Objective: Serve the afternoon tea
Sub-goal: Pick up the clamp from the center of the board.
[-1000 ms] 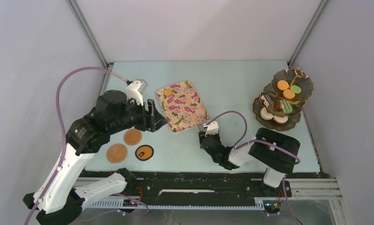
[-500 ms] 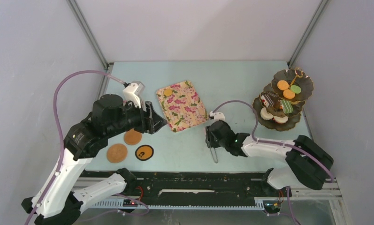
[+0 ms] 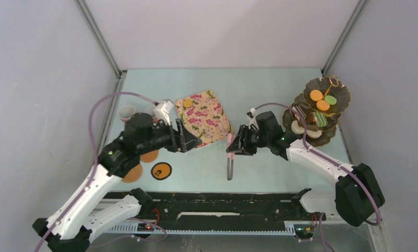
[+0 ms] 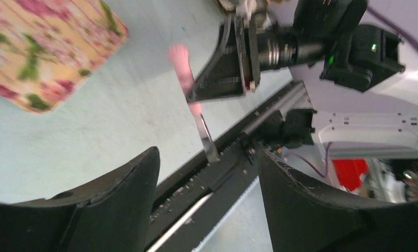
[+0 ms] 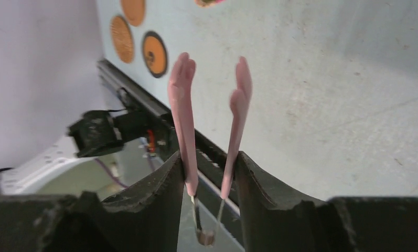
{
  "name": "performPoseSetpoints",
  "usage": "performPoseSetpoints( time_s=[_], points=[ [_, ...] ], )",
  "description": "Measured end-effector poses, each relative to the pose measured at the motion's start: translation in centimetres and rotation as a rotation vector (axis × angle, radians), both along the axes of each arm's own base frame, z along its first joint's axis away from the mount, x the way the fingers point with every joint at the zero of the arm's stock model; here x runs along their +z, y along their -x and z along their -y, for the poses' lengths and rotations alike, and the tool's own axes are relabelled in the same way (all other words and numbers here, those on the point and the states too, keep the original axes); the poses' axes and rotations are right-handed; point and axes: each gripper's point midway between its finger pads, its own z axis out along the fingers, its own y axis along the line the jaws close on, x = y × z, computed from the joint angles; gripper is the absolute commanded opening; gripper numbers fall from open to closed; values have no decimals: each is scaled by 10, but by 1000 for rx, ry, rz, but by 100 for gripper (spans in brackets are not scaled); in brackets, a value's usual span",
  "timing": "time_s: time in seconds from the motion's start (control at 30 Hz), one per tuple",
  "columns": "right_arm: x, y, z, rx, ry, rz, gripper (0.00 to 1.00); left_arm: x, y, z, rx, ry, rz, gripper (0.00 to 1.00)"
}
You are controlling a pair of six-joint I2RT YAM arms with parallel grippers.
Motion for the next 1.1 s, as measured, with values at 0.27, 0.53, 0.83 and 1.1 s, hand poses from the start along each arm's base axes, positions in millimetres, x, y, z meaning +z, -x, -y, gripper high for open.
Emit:
performPoseSetpoints(
  time_s=[0.27, 0.53, 0.83, 1.1],
  points=[
    [34, -43, -36, -54, -178, -120, 44, -61, -4, 46, -89, 122, -246, 70],
    [60, -56, -67, -27, -224, -118, 43, -73, -24, 44, -21, 32, -258, 69],
    [54, -50, -72, 12, -228, -150, 41, -80, -36, 16, 25, -161, -145, 74],
    [52, -42, -71, 63, -219, -149, 41, -95, -42, 26, -134, -263, -86, 67]
  ],
)
